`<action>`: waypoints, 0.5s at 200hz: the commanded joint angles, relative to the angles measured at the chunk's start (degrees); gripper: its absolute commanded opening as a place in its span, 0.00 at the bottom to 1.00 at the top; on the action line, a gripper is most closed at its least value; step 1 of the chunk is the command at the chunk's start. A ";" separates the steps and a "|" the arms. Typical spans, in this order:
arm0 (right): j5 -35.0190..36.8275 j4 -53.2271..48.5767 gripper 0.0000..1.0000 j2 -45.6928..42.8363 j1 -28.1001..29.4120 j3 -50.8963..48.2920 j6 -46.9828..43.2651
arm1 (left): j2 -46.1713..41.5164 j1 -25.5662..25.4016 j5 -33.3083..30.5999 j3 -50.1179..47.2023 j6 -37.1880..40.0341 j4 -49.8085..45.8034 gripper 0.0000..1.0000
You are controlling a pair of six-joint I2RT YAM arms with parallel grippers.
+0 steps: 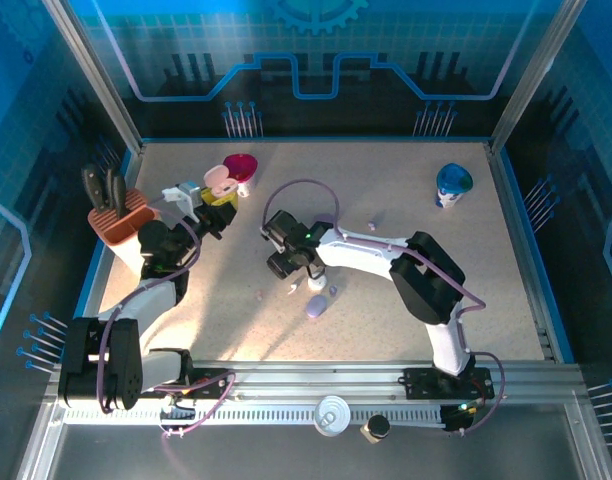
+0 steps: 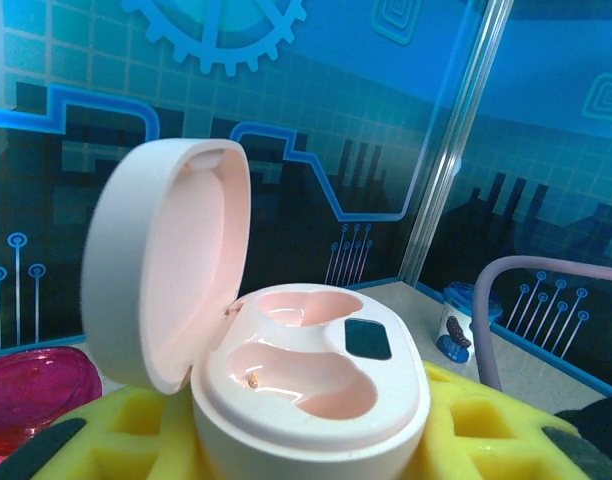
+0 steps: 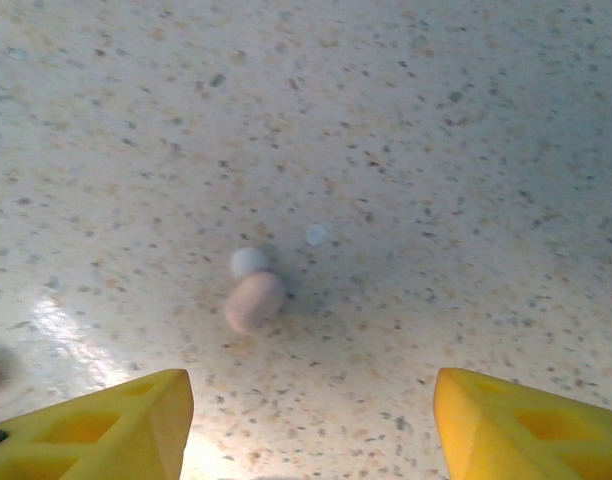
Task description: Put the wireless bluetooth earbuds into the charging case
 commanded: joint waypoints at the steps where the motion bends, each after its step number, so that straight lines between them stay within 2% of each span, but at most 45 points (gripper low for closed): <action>1: -7.91 -1.86 0.65 2.69 -1.90 3.25 3.39 | -1.54 0.66 -1.07 -0.06 1.52 -0.08 0.36; 22: -9.10 -3.08 0.58 4.88 -2.51 5.06 4.17 | -1.60 0.75 -0.56 -0.04 1.17 -0.20 0.36; 62: -21.45 -0.08 0.39 7.57 -6.20 5.55 10.98 | -1.78 0.70 -0.11 0.04 1.24 -0.35 0.36; 100: -25.78 1.32 0.35 9.10 -7.74 5.20 12.65 | -2.06 0.74 0.31 0.28 1.55 -1.06 0.36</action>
